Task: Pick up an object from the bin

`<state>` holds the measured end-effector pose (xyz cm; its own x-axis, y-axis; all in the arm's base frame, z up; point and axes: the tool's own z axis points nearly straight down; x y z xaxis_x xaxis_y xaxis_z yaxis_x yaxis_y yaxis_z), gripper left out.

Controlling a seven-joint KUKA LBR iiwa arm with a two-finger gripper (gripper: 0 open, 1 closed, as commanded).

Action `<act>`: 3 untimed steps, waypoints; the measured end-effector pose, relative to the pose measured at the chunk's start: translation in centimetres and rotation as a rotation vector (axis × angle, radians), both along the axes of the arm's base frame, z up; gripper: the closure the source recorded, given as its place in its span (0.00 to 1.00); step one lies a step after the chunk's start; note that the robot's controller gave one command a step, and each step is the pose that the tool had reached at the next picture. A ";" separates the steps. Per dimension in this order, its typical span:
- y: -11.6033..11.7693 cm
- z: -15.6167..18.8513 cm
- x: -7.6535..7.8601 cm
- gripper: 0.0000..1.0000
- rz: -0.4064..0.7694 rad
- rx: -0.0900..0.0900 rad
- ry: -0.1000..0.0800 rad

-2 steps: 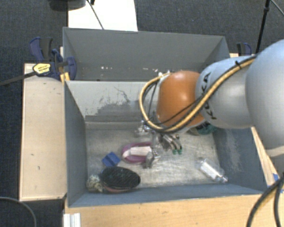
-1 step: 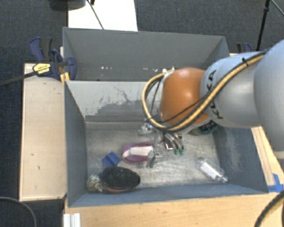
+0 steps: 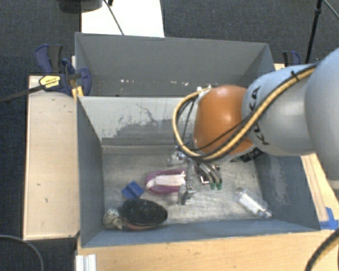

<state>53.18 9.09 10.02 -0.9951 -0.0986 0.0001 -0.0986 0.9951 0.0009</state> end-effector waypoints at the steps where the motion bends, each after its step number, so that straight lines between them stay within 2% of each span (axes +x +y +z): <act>1: -0.1 -2.7 0.5 0.00 -0.145 0.001 -0.003; 2: 0.7 -2.6 -0.7 0.00 -0.089 0.000 -0.011; 3: 0.8 -2.5 -0.4 1.00 -0.093 0.003 -0.018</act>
Offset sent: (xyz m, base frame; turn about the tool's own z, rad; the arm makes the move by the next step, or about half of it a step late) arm 0.0031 -0.0022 -0.0302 0.1455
